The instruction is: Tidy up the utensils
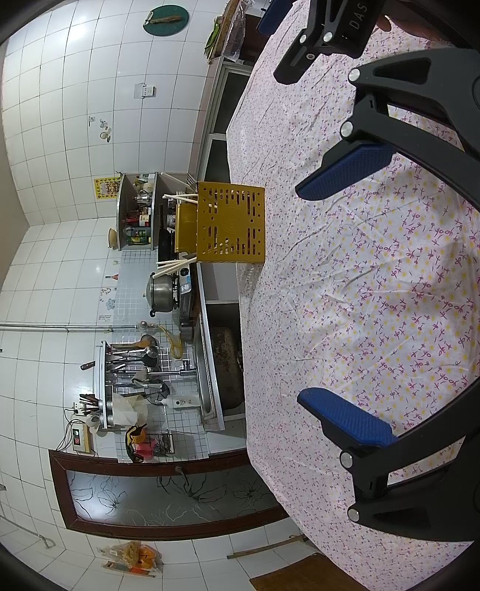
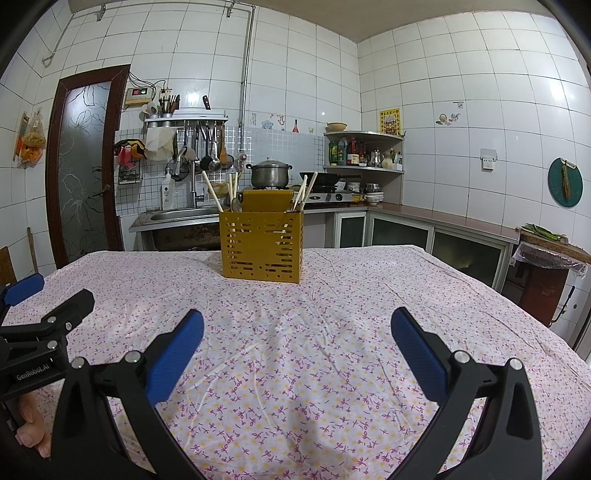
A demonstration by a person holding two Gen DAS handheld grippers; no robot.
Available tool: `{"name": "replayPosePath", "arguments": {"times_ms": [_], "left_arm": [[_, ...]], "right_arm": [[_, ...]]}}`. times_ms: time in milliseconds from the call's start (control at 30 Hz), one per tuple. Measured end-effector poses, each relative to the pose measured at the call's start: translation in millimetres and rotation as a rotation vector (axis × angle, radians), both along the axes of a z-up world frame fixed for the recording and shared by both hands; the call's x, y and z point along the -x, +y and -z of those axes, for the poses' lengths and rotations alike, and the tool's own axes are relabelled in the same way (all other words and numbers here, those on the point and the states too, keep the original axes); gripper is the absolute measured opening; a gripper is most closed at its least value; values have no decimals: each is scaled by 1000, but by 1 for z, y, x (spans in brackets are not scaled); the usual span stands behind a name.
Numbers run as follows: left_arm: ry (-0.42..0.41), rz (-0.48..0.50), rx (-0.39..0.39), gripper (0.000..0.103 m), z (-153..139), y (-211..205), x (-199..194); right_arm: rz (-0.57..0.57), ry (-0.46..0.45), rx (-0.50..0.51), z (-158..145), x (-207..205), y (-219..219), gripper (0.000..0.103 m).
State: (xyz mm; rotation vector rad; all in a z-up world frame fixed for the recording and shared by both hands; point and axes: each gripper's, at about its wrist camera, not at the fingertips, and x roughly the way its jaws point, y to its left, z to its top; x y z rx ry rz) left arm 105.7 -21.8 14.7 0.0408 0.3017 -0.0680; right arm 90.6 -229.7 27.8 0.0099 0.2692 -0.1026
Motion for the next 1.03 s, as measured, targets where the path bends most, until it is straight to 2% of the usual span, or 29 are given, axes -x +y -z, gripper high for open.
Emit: {"name": "replayPosePath", "arguments": {"times_ms": [567, 700, 1033], "left_arm": [[-4, 1, 0, 98, -1, 0, 1], [-32, 9, 31, 98, -1, 5, 6], [-20, -6, -1, 98, 0, -1, 2]], "right_arm": [[0, 0, 0, 0, 0, 0, 99], [0, 1, 0, 0, 0, 0, 99], [-1, 0, 1, -1, 0, 0, 99]]}}
